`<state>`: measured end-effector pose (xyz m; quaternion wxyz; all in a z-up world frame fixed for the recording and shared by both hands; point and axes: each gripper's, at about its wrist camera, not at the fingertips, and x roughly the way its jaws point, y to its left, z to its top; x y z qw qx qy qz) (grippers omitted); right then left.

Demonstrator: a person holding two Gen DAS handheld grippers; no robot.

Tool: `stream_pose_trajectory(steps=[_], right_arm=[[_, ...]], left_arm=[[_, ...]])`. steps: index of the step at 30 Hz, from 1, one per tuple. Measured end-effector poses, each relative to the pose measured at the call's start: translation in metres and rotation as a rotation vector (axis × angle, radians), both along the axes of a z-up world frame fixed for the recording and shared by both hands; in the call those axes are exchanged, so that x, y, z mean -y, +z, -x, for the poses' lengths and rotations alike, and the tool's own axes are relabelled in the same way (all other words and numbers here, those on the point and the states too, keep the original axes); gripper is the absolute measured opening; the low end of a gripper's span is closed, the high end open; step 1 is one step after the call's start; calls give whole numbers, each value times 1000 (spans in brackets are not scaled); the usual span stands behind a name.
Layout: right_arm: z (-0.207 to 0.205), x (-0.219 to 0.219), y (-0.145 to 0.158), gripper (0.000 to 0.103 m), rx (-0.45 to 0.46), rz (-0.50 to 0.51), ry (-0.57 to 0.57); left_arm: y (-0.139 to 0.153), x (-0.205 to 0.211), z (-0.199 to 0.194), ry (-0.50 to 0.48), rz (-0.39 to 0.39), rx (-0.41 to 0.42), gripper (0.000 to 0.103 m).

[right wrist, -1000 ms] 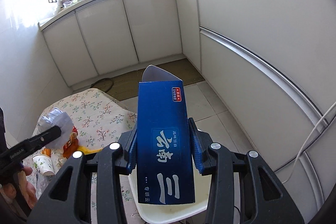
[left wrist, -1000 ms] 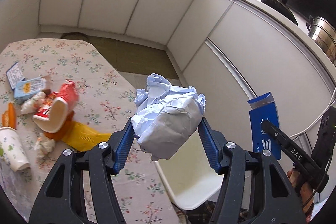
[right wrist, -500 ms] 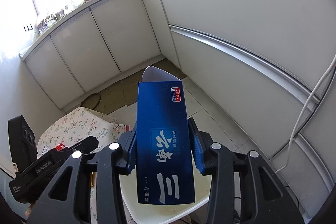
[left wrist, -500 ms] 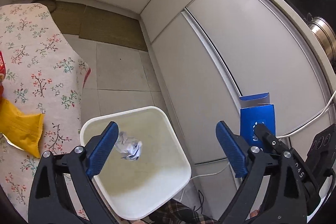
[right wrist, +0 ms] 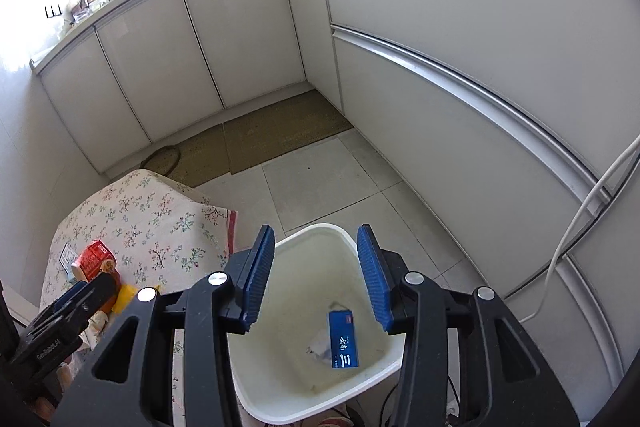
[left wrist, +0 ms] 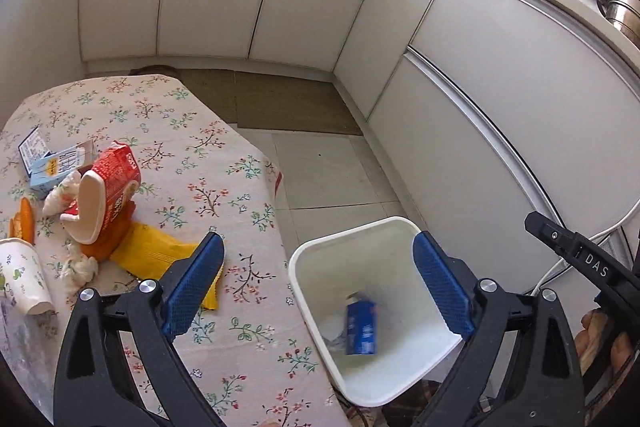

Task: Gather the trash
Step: 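Open the left tool over the white bin while the right tool drops the blue box in, then move both tools back over the table toward the bottle and cup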

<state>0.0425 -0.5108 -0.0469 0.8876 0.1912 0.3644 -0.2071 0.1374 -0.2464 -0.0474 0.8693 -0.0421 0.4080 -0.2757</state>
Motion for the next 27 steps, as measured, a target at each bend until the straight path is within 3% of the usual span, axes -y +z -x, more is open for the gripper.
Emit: stream_pose_trajectory(steps=[4,15,27], right_arm=[[0,-7,1,49,-3,41,0],[-7,-46,13,93,23,175,-14],[-32,-102,4,96,-3,249,85]], left_arm=[[0,-9,-2,25,2,-3,91],[12,-33,4,106,-65,100,96],[12,-79,0,235,-114,98,96]])
